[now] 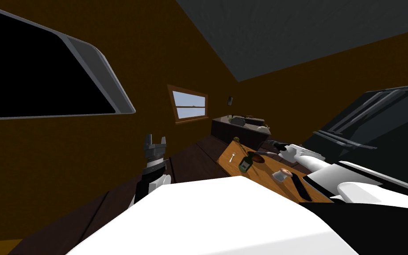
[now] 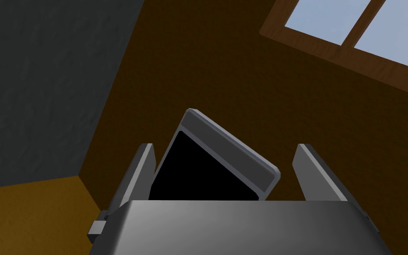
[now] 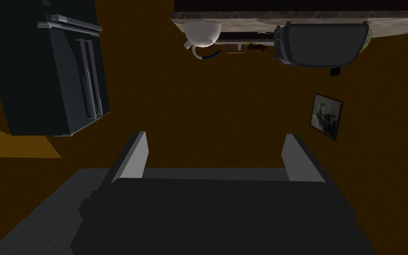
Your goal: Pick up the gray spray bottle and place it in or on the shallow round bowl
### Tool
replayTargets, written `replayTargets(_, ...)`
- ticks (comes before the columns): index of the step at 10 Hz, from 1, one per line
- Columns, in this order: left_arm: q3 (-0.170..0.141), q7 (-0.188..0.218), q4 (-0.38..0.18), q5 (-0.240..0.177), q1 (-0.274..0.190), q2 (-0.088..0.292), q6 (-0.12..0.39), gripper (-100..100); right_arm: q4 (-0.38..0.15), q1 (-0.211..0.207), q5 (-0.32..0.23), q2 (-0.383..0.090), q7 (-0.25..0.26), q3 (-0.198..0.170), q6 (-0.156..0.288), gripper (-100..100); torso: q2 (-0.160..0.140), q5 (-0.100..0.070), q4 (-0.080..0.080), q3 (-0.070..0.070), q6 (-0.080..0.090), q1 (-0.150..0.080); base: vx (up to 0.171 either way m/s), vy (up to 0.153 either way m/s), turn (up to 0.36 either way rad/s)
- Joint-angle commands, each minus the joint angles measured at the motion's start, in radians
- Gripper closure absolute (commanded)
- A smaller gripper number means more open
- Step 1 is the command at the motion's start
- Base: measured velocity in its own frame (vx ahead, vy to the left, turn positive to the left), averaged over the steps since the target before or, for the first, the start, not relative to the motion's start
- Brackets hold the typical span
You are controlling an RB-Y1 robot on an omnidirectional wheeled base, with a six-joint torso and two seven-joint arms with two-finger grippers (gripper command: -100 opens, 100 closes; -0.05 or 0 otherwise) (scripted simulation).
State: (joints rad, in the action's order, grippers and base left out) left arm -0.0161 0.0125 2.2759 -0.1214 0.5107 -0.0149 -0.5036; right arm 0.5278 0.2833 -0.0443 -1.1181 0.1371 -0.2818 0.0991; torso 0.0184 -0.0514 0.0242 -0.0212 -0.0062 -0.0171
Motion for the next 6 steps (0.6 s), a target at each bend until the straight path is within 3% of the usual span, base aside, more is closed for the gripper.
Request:
replayTargets(1, 0.0, 0.0, 0.0, 0.0, 0.0, 0.0, 0.0, 0, 0.0, 0.0, 0.0, 0.0, 0.0, 0.0, 0.0, 0, 0.0, 0.0, 0.0, 0.0, 0.0, 0.0, 0.0, 0.0, 0.0)
replayTargets(6, 0.0, 0.0, 0.0, 0.0, 0.0, 0.0, 0.0, 0, 0.0, 0.0, 0.0, 0.0, 0.0, 0.0, 0.0, 0, -0.001, 0.0, 0.0, 0.001, 0.0, -0.001, 0.0, 0.0, 0.0)
